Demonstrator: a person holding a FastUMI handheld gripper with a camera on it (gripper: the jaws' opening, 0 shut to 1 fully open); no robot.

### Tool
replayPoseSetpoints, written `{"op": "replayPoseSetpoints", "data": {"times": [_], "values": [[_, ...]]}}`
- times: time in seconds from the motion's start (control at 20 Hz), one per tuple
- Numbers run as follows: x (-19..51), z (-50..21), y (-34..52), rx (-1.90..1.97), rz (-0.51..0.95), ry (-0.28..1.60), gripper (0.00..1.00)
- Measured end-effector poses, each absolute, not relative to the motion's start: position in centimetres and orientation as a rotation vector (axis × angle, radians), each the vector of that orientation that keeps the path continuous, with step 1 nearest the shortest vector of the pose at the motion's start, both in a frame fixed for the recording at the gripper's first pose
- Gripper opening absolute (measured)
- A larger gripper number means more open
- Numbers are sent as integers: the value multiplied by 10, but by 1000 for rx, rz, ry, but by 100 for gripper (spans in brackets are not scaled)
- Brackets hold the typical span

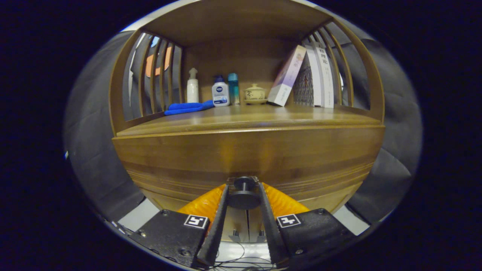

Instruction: Pull open the drawer, take out the items inside it, and place them on the countertop above the cabinet.

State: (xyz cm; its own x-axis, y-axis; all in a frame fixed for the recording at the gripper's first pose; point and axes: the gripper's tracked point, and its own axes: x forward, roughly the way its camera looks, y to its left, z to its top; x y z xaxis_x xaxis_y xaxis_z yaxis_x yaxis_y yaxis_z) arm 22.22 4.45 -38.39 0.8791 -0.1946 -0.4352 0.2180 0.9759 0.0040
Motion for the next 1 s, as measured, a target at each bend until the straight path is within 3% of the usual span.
{"op": "replayPoseSetpoints", "data": {"times": [0.45, 1.0], "values": [[223, -385, 43, 84, -214, 412, 37], [161, -383, 52, 46, -189, 419, 35]]}}
